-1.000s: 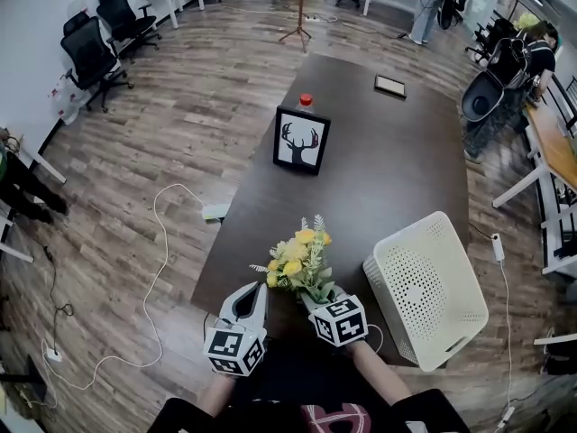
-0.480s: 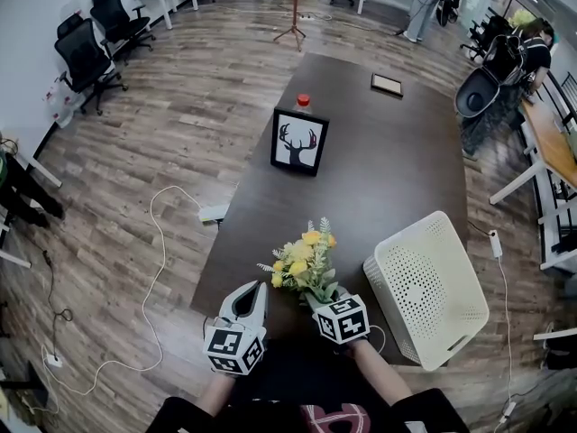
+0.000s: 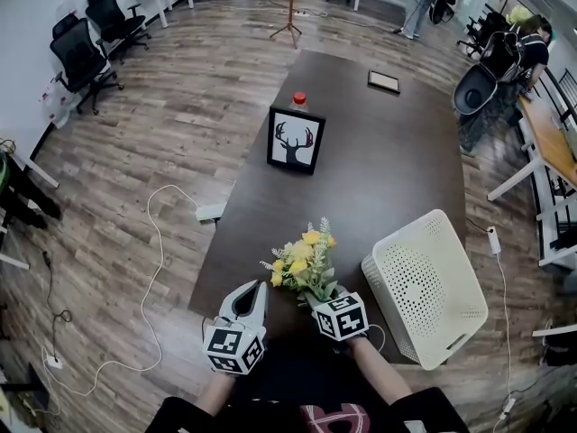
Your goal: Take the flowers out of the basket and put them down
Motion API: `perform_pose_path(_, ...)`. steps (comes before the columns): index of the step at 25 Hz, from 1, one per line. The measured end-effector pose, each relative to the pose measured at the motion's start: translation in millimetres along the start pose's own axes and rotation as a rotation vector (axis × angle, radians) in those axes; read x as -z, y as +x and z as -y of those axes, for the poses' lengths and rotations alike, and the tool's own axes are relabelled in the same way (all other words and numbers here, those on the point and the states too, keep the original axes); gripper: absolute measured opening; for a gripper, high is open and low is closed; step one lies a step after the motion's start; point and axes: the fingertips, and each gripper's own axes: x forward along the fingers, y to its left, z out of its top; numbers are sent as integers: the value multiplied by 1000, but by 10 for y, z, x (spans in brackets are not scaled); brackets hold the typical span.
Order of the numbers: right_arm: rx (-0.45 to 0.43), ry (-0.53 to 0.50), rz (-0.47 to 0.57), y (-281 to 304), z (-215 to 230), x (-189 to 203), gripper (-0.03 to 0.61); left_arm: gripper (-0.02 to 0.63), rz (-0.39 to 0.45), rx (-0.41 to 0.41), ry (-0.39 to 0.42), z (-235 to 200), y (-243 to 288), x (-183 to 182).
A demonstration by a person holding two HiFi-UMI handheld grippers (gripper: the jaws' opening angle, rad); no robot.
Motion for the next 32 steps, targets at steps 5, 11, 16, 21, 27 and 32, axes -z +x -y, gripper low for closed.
perform_pose_path(5, -16, 23, -32, 26, 1, 49, 80, 6, -4, 1, 2, -3, 6, 20)
perform_pose_path(11, -2, 39, -63, 27, 53, 85, 106, 8, -8, 8, 4, 13, 42, 9)
perform_pose_path(16, 35, 17, -82, 26, 79, 106, 131, 6, -9, 15, 6, 17, 54, 18)
perform_pose_path(21, 52, 10, -92, 19, 125, 124, 146, 7, -11, 22, 9, 22, 73, 21)
perform_pose_path(27, 78, 10, -86, -39, 185, 120, 187, 8, -13, 25, 15, 51, 73, 15)
perform_pose_path(32, 98, -5, -110, -56, 200, 184, 252, 8, -13, 34, 20, 91, 78, 17)
